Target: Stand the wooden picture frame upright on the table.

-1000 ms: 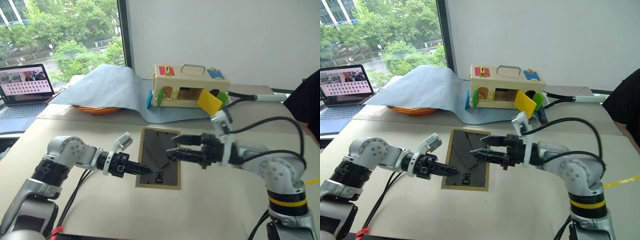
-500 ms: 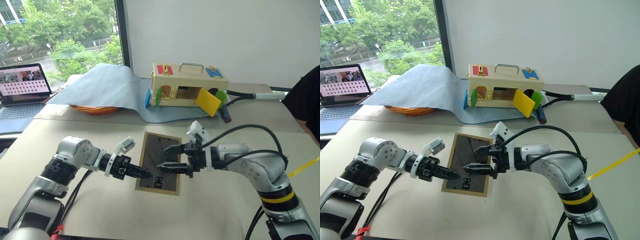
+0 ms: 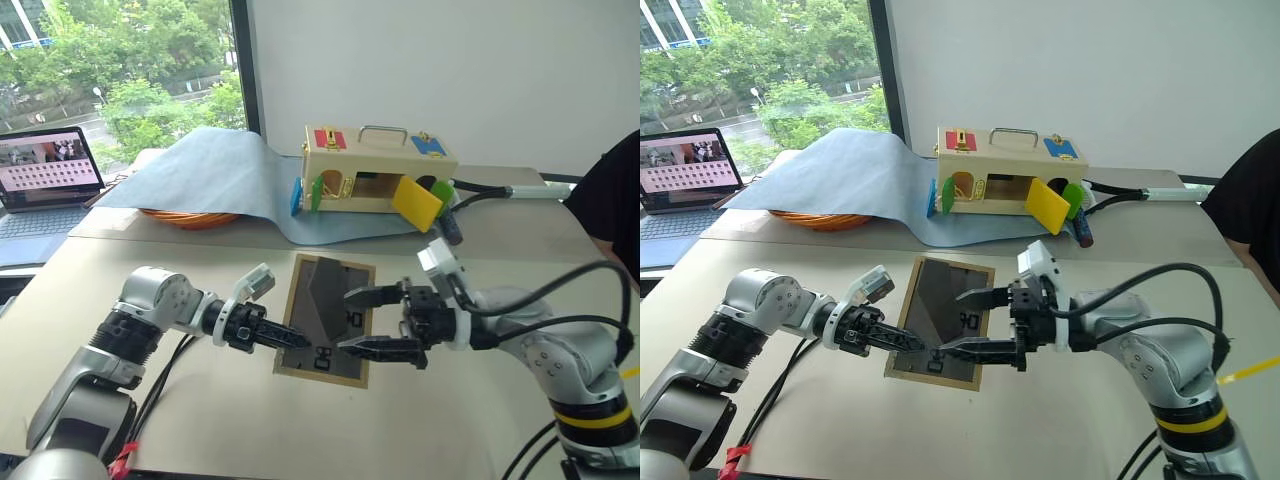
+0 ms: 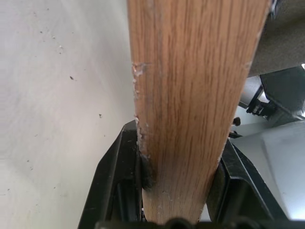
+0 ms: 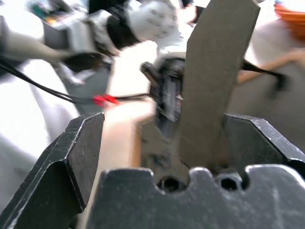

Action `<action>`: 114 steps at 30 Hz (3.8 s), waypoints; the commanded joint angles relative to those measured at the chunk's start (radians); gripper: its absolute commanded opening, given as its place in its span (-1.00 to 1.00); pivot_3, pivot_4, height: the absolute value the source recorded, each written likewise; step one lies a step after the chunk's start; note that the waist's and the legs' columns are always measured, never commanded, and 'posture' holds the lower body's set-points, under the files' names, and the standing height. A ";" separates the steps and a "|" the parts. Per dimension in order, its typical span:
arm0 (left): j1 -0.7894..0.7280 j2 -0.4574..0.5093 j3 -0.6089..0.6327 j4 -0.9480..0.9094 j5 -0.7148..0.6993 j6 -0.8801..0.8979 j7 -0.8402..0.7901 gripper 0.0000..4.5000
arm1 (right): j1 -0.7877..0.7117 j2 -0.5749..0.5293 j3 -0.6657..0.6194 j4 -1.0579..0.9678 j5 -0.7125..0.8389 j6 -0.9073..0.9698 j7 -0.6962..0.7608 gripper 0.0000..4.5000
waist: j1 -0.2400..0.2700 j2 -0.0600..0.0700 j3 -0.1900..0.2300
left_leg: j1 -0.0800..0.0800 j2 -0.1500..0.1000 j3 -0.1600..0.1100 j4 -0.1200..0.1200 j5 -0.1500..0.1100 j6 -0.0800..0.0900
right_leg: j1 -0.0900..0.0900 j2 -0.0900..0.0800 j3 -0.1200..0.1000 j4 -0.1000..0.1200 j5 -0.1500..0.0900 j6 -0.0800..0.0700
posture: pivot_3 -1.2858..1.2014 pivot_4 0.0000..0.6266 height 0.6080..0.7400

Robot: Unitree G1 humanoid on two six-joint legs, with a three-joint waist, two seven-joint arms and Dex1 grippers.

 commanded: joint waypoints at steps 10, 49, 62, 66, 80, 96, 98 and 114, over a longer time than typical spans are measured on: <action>-0.082 -0.001 0.021 0.018 -0.005 0.064 -0.068 -0.49 | 0.068 -0.086 0.039 0.376 -0.950 -1.280 -0.322 0.99 | 0.000 0.000 0.001 | 0.000 0.000 0.000 0.001 0.000 0.000 | 0.000 0.000 0.000 0.000 -0.002 0.004 | 0.03 -0.52 -0.06; 0.144 0.180 0.330 -0.277 -0.010 -0.124 0.021 -0.49 | -0.064 0.142 0.121 0.602 -0.868 -1.344 -0.512 -0.35 | -0.028 0.002 0.003 | 0.001 0.000 -0.003 0.014 0.002 -0.003 | 0.002 0.000 -0.002 0.019 0.002 -0.003 | 0.03 -0.52 -0.06; 0.118 0.131 0.428 -0.156 -0.073 0.025 0.137 1.00 | -0.095 0.182 0.125 0.611 -0.896 -1.386 -0.443 -0.42 | -0.002 -0.002 0.006 | 0.000 0.000 -0.006 0.017 0.003 -0.002 | 0.005 -0.001 -0.007 0.019 0.002 -0.003 | 0.03 -0.52 -0.06; 0.184 0.197 0.493 -0.218 -0.053 -0.120 0.088 1.00 | -0.088 0.202 0.098 0.611 -0.741 -1.218 -0.368 -0.42 | -0.023 -0.002 0.006 | 0.001 0.001 -0.006 0.014 0.003 -0.002 | 0.004 0.000 -0.007 0.019 0.001 -0.004 | 0.03 -0.52 -0.06; 0.449 -0.013 0.643 -0.524 0.032 -0.497 0.374 1.00 | -0.119 0.297 0.007 0.498 -0.196 -0.210 -0.261 -0.43 | -0.015 -0.001 0.007 | 0.001 0.001 -0.006 0.015 0.003 -0.002 | 0.005 0.000 -0.007 0.018 0.001 -0.004 | 0.03 -0.52 -0.06; 0.503 -0.004 0.561 -0.477 0.204 -0.778 0.359 1.00 | -0.006 0.356 0.021 0.409 -0.141 0.054 -0.292 -0.43 | -0.018 -0.001 0.007 | 0.001 0.001 -0.005 0.015 0.003 -0.002 | 0.005 0.000 -0.007 0.017 0.000 -0.002 | 0.03 -0.52 -0.06; 0.500 -0.004 0.556 -0.474 0.206 -0.779 0.354 1.00 | 0.008 0.361 0.037 0.386 -0.167 0.033 -0.307 -0.43 | -0.019 -0.001 0.007 | 0.001 0.001 -0.005 0.015 0.003 -0.002 | 0.005 0.000 -0.007 0.017 0.000 -0.001 | 0.03 -0.52 -0.06; 0.465 0.009 0.543 -0.419 0.200 -0.787 0.300 1.00 | 0.110 0.307 -0.101 0.170 -0.123 0.083 -0.381 0.99 | -0.017 -0.001 0.007 | 0.000 0.001 -0.005 0.014 0.003 -0.002 | 0.004 0.000 -0.006 0.017 -0.001 0.000 | 0.03 -0.52 -0.06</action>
